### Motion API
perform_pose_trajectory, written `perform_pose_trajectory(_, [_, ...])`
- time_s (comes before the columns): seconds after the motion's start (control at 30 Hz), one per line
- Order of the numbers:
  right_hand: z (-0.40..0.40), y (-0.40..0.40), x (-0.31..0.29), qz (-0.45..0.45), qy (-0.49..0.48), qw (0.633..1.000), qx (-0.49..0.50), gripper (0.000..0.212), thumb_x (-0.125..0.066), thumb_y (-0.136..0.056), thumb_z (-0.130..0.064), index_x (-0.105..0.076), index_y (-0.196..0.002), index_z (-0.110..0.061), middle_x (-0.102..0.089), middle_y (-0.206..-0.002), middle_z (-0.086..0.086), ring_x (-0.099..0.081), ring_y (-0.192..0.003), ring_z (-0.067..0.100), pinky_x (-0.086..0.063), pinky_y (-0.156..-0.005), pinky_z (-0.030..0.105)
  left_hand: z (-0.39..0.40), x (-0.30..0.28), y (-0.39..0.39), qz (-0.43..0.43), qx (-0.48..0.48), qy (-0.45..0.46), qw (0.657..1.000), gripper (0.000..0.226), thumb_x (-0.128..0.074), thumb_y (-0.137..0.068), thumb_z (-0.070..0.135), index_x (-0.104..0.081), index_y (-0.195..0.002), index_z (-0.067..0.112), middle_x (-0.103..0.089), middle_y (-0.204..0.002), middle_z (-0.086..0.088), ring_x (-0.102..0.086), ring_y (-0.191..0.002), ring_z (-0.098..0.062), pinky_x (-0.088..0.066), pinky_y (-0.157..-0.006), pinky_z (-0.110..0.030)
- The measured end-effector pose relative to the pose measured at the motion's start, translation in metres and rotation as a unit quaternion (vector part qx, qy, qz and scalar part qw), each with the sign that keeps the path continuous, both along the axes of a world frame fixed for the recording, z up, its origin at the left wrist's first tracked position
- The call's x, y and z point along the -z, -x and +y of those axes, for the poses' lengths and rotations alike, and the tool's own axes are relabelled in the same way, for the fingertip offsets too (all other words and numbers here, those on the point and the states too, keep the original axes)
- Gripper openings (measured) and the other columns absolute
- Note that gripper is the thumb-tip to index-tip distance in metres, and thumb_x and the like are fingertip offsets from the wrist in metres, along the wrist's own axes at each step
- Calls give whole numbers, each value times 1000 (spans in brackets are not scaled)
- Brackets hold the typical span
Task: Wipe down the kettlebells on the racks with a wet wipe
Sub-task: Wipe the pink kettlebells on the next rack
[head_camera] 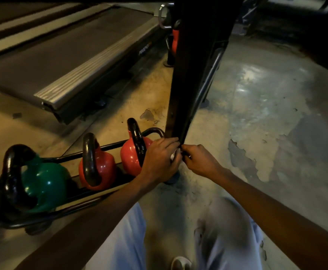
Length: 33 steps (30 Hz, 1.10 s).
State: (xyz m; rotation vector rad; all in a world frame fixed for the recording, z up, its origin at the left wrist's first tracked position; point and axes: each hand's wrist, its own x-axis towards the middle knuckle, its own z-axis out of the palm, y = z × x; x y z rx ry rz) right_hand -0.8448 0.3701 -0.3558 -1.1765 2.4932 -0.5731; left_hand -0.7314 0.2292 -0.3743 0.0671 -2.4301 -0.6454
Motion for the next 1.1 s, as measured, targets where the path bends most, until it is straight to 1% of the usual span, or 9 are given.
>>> perform_pose_trajectory(0.17, [24, 11, -14, 12, 2, 997, 76, 25, -56, -105, -32, -70, -122, -22, -77, -108, 6, -72, -94, 27, -54, -77, 32, 19, -28, 16, -102, 50, -45, 993, 33, -54, -102, 32, -76, -115, 9, -73, -114, -6, -65, -103, -22, -55, -84, -43])
perform_pose_trajectory(0.3, [42, 13, -31, 10, 47, 985, 165, 30, -60, -103, -44, -72, -114, -18, -76, -111, 3, -72, -99, 22, -50, -79, 26, 36, -53, 25, -214, 45, -73, 973, 39, -51, -107, 37, -69, -132, 13, -69, -130, -6, -62, -121, -24, -49, -100, -35])
perform_pose_trajectory(0.37, [53, 12, -43, 1, 58, 979, 196, 34, -59, -104, -46, -73, -112, -15, -71, -128, 6, -67, -118, 22, -46, -90, 25, 44, -66, 30, -277, 36, -58, 958, 46, -50, -108, 40, -61, -144, 14, -61, -146, -6, -54, -136, -24, -42, -110, -35])
perform_pose_trajectory(0.47, [70, 4, -63, -1, 36, 971, 237, 25, -60, -105, -34, -73, -112, -13, -51, -156, 11, -39, -151, 24, -40, -117, 38, 58, -92, 29, -332, 41, -52, 941, 52, -46, -109, 43, -51, -154, 17, -48, -160, -5, -43, -148, -25, -35, -119, -39])
perform_pose_trajectory(0.53, [82, -5, -86, 3, 29, 963, 268, 18, -61, -104, -26, -72, -112, -15, -41, -163, 11, -28, -157, 26, -37, -122, 48, 68, -117, 22, -352, 48, -62, 933, 54, -45, -110, 43, -46, -157, 17, -41, -165, -5, -37, -152, -24, -30, -123, -40])
perform_pose_trajectory(0.7, [117, -36, -158, 20, 12, 952, 306, 18, -59, -104, -17, -72, -116, -15, -30, -168, 12, -18, -159, 31, -34, -124, 50, 91, -186, -5, -368, 69, -56, 926, 55, -44, -111, 39, -38, -161, 16, -32, -170, -5, -28, -156, -23, -26, -127, -44])
perform_pose_trajectory(0.83, [145, -68, -214, 40, 7, 952, 303, 20, -57, -105, -19, -73, -116, -13, -34, -166, 17, -22, -158, 35, -39, -121, 53, 108, -241, -31, -389, 85, -15, 917, 58, -39, -110, 44, -40, -160, 17, -36, -168, -6, -29, -156, -24, -23, -129, -49])
perform_pose_trajectory(0.93, [167, -98, -257, 71, -18, 953, 293, 20, -61, -103, -17, -75, -116, -11, -34, -165, 20, -21, -158, 37, -31, -125, 52, 121, -277, -57, -388, 99, 3, 916, 70, -29, -102, 56, -49, -155, 15, -45, -162, -9, -33, -155, -30, -27, -126, -53])
perform_pose_trajectory(1.1, [202, -153, -320, 100, -60, 955, 273, 25, -57, -105, -22, -74, -118, -10, -35, -164, 21, -21, -158, 37, -21, -128, 52, 152, -340, -99, -373, 140, 32, 917, 66, -37, -102, 47, -53, -150, 4, -52, -154, -20, -46, -146, -35, -36, -121, -53])
